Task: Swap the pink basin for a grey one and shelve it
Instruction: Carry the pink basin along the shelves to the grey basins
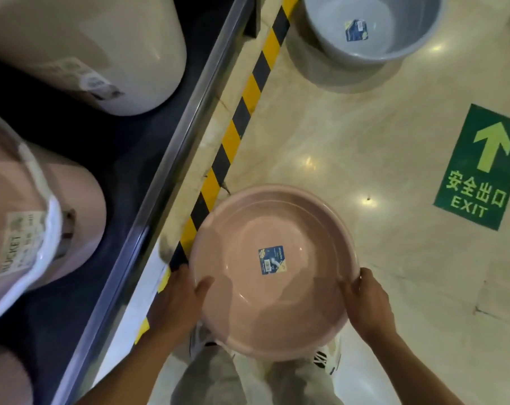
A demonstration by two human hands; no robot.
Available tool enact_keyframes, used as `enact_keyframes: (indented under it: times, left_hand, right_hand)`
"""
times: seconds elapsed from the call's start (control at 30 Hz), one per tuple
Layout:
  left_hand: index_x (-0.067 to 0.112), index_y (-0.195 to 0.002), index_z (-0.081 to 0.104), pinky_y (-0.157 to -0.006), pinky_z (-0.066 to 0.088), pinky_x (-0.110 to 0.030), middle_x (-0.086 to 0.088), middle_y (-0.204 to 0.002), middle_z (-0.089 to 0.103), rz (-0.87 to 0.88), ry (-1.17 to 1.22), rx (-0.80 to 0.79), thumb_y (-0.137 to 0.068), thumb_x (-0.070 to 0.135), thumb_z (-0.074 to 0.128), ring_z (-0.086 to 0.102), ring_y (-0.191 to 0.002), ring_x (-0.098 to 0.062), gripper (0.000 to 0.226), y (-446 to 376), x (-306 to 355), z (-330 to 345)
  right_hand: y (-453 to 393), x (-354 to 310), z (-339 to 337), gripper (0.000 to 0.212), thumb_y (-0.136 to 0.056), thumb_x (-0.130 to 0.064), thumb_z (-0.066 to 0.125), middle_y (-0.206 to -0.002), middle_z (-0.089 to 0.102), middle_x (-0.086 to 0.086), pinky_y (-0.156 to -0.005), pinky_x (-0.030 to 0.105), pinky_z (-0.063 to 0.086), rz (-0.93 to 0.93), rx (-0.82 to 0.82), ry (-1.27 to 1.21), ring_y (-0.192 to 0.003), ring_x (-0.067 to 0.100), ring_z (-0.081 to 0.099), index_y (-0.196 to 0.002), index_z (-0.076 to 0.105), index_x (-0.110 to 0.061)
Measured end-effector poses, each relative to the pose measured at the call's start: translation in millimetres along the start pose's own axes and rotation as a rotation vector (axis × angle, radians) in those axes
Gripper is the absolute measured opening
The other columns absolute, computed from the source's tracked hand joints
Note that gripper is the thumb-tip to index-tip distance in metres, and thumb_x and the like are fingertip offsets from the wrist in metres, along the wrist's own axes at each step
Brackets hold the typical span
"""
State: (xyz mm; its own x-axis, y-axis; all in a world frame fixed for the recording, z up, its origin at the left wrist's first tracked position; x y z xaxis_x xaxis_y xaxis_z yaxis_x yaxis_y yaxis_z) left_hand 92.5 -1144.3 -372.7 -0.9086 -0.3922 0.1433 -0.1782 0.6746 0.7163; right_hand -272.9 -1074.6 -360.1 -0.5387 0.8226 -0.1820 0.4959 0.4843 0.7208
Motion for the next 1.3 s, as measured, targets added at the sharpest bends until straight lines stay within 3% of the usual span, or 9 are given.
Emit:
enact_keyframes:
  times: [0.23, 0.37, 0.53, 0.7, 0.8, 1.0, 1.13, 1.2, 1.3]
  left_hand:
    - [0.026, -0.109, 0.035, -0.046, 0.023, -0.023, 0.007, -0.094, 0.051, 0.052, -0.094, 0.060, -0.095, 0.062, 0.044, 0.045, -0.069, -0.015, 0.039, -16.1, -3.2, 16.1]
    - [0.026, -0.104, 0.038, -0.051, 0.033, -0.028, 0.005, -0.093, 0.057, 0.003, 0.038, -0.030, -0.093, 0.056, 0.058, 0.051, -0.071, -0.018, 0.038, -27.5, -10.4, 22.4]
    - [0.016, -0.120, 0.055, -0.056, 0.043, -0.026, 0.002, -0.095, 0.066, -0.110, 0.322, -0.120, -0.088, 0.047, 0.072, 0.061, -0.079, -0.017, 0.048, -43.8, -9.1, 18.5]
    - [0.015, -0.136, 0.053, -0.079, 0.052, -0.039, -0.011, -0.121, 0.066, -0.100, 0.345, -0.121, -0.090, 0.041, 0.071, 0.063, -0.105, -0.034, 0.055, -55.3, 3.7, 13.3]
    - [0.014, -0.142, 0.052, -0.086, 0.052, -0.042, -0.011, -0.122, 0.064, -0.074, 0.366, -0.102, -0.094, 0.028, 0.069, 0.059, -0.103, -0.031, 0.053, -55.6, 9.7, 11.8]
    - [0.018, -0.133, 0.059, -0.078, 0.054, -0.040, -0.001, -0.105, 0.067, -0.010, 0.358, -0.077, -0.091, 0.036, 0.070, 0.063, -0.093, -0.025, 0.047, -30.6, 22.9, -15.3]
    - [0.035, -0.101, 0.065, -0.074, 0.060, -0.054, -0.003, -0.094, 0.076, 0.044, 0.457, -0.040, -0.071, 0.052, 0.072, 0.073, -0.087, -0.027, 0.035, 4.8, 45.6, -56.9]
    - [0.043, -0.091, 0.067, -0.066, 0.062, -0.043, 0.002, -0.085, 0.078, 0.091, 0.482, -0.010, -0.077, 0.043, 0.079, 0.075, -0.079, -0.018, 0.018, 24.6, 61.9, -80.3]
    - [0.042, -0.089, 0.069, -0.049, 0.053, -0.014, 0.027, -0.080, 0.074, 0.182, 0.482, 0.061, -0.087, 0.027, 0.078, 0.072, -0.072, 0.002, 0.017, 57.6, 92.6, -119.8]
  right_hand:
    - [-9.7, 7.2, 15.5, 0.022, -0.094, -0.040, 0.054, -0.094, 0.055, 0.002, -0.065, 0.039, 0.043, 0.025, 0.078, 0.009, -0.078, 0.029, 0.054, -0.100, 0.042, -0.022]
    - [-9.0, 11.4, 16.8, 0.034, -0.091, -0.039, 0.056, -0.105, 0.058, 0.002, -0.068, 0.039, 0.042, 0.073, 0.099, -0.031, -0.084, 0.028, 0.055, -0.116, 0.046, -0.019]
    - [-16.6, 11.0, 17.3, 0.055, -0.090, -0.032, 0.066, -0.111, 0.065, 0.009, -0.074, 0.040, 0.046, 0.110, 0.039, -0.278, -0.092, 0.031, 0.061, -0.136, 0.042, -0.014]
    - [-28.6, 8.5, 19.5, 0.042, -0.091, -0.033, 0.066, -0.091, 0.062, -0.005, -0.076, 0.039, 0.045, 0.147, -0.072, -0.348, -0.090, 0.029, 0.061, -0.127, 0.050, -0.019]
    - [-37.1, 8.9, 19.7, 0.023, -0.092, -0.031, 0.065, -0.090, 0.066, 0.003, -0.071, 0.040, 0.048, 0.107, -0.127, -0.271, -0.081, 0.024, 0.061, -0.107, 0.057, -0.015]
    - [-34.5, 5.6, -12.4, 0.020, -0.093, -0.028, 0.062, -0.090, 0.067, -0.003, -0.062, 0.031, 0.044, 0.003, -0.089, -0.301, -0.081, 0.014, 0.061, -0.110, 0.066, -0.019]
    - [-8.4, 3.6, -63.0, 0.022, -0.094, -0.027, 0.061, -0.098, 0.073, -0.008, -0.074, 0.038, 0.053, -0.078, -0.058, -0.368, -0.087, 0.014, 0.066, -0.115, 0.069, -0.025]
    - [9.9, 1.3, -96.8, 0.016, -0.095, -0.029, 0.061, -0.091, 0.075, -0.013, -0.073, 0.039, 0.056, -0.128, -0.025, -0.388, -0.082, 0.011, 0.068, -0.107, 0.070, -0.033]
    - [41.6, -4.6, -153.6, 0.008, -0.095, -0.035, 0.062, -0.085, 0.073, -0.022, -0.061, 0.033, 0.055, -0.190, 0.060, -0.437, -0.070, 0.008, 0.067, -0.095, 0.069, -0.038]
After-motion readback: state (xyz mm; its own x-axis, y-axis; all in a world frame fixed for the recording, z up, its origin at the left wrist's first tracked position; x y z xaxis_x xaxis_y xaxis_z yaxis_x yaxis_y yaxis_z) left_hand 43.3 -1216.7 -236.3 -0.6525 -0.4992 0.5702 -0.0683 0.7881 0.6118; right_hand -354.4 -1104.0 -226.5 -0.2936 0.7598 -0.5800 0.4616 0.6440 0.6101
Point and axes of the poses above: each hand's wrist, its own y-axis away from the middle knuckle, its own z-axis out of the palm, x = y × z, the point moved 6 cm from there along -y, towards the middle knuckle
